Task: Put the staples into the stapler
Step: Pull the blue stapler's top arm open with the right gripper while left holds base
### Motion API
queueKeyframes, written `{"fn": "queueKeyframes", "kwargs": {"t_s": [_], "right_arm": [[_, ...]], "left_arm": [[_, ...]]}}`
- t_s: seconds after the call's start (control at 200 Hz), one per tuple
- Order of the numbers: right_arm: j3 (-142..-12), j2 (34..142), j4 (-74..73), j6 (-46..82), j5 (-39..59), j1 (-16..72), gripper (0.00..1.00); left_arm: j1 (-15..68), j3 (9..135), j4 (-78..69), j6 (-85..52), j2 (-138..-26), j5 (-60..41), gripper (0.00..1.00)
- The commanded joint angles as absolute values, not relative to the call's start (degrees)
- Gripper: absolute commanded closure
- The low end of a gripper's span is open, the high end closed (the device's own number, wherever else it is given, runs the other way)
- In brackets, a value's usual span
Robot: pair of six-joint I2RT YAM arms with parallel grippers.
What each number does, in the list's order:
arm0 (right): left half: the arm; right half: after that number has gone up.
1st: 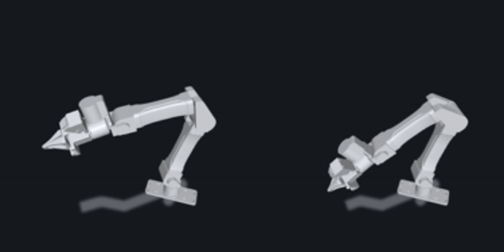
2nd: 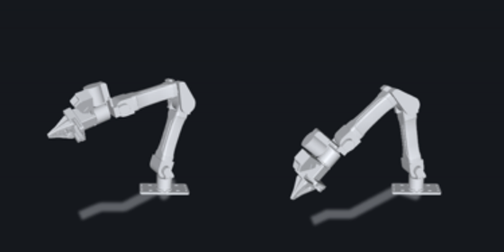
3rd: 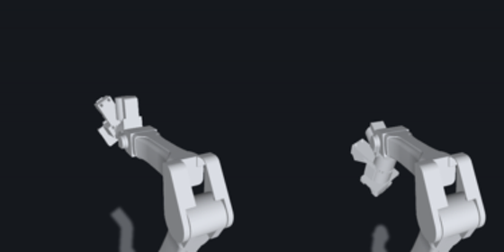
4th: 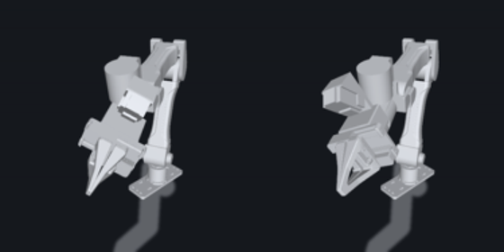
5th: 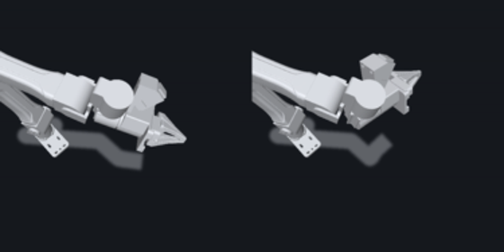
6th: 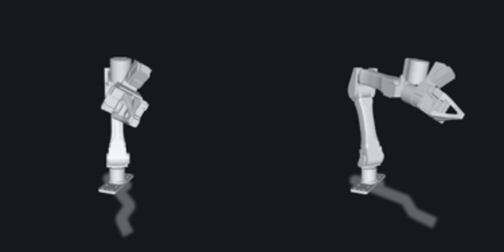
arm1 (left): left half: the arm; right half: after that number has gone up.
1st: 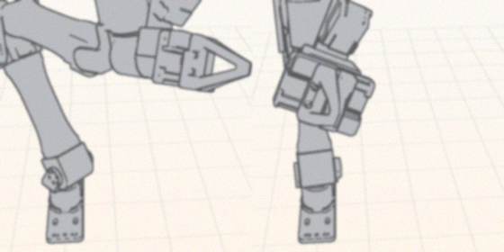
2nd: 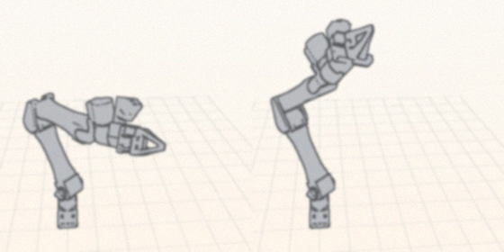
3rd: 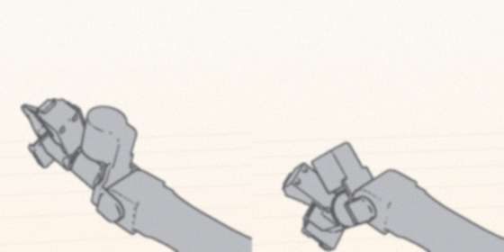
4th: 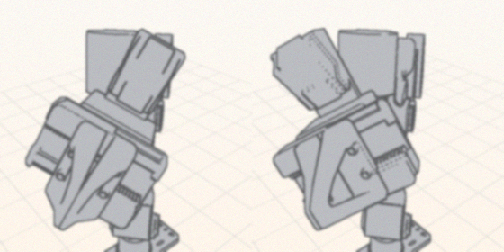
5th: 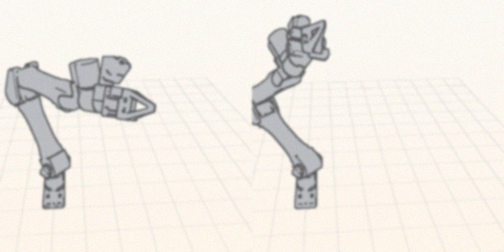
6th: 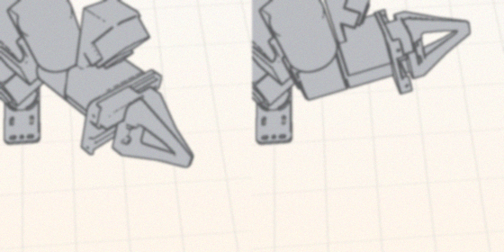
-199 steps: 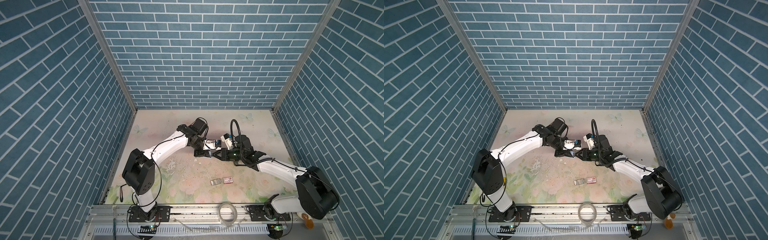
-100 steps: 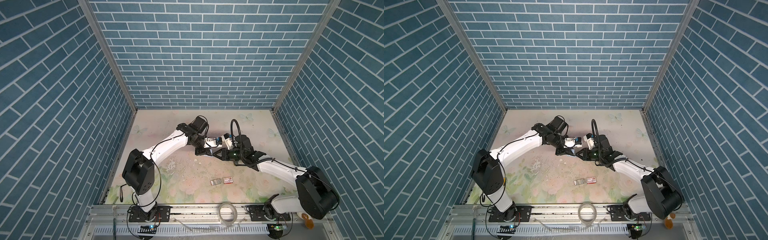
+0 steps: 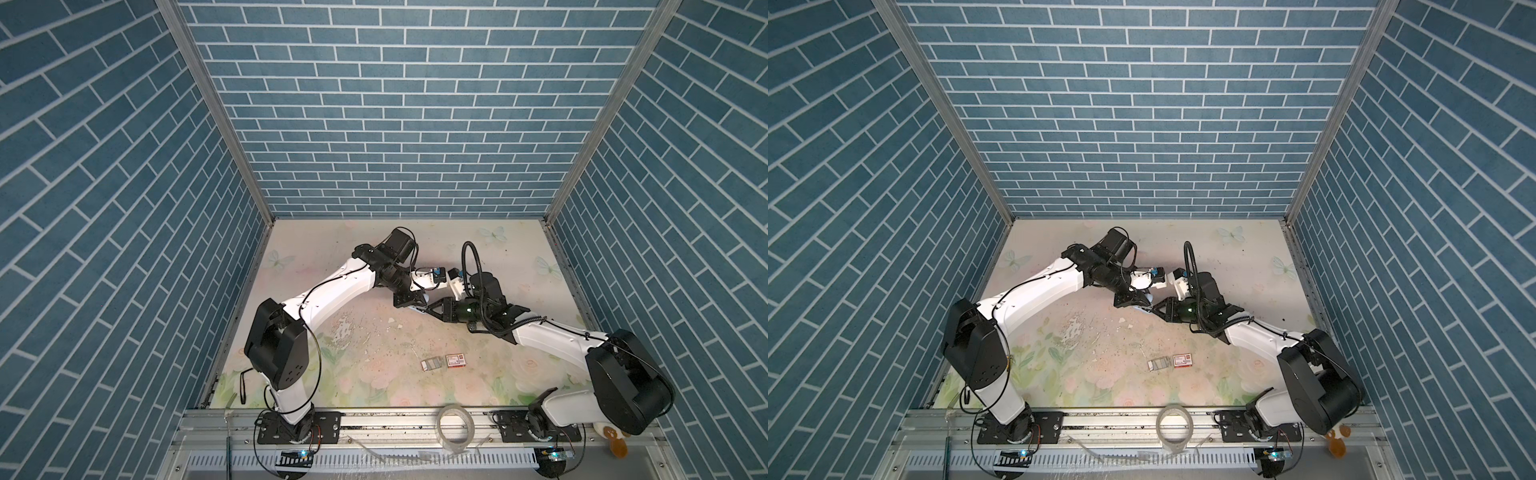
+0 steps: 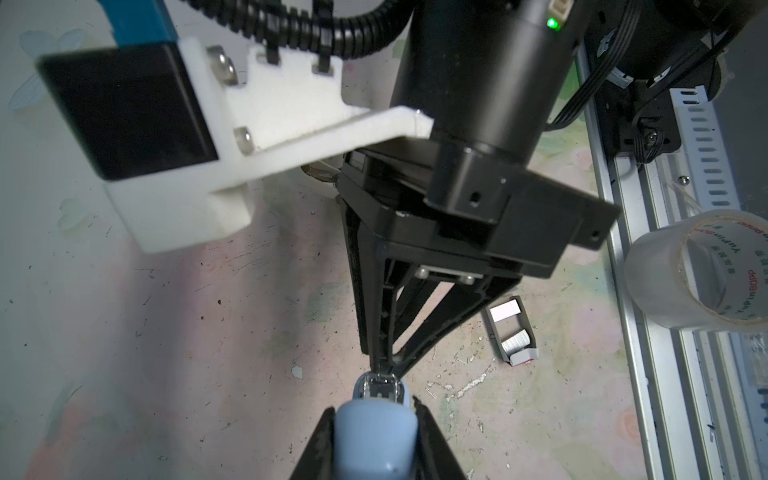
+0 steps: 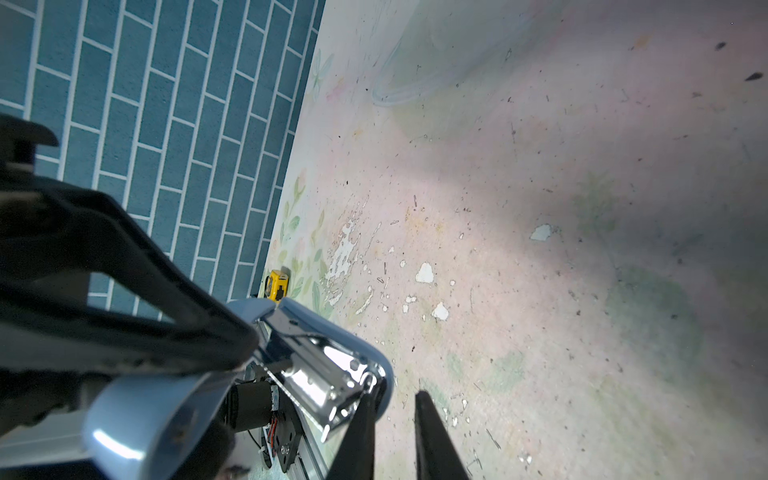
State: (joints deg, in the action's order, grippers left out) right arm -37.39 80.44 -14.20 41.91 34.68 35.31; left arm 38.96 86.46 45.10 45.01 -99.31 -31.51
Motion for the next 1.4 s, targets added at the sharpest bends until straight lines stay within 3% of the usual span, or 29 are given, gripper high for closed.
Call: {"fn": "queueKeyframes", "kwargs": {"t_s": [0.0,1.135,1.395], "right_arm": [[-36.4,81.2,-18.3,43.7,34.5,35.5,0.8],[-33.7,85.3,-34.9,50.0,35.3,35.9,0.78],[-30.7,79.4,-25.1,46.7,24.3,35.6,0.64]], "left_arm": [[39.3,88.0,43.3,43.4,-99.0,-35.4,0.95],[39.3,88.8,36.9,35.0,-99.9,-35.9,0.98],[38.5,89.9,38.4,34.5,-100.5,-38.1,0.98]]}}
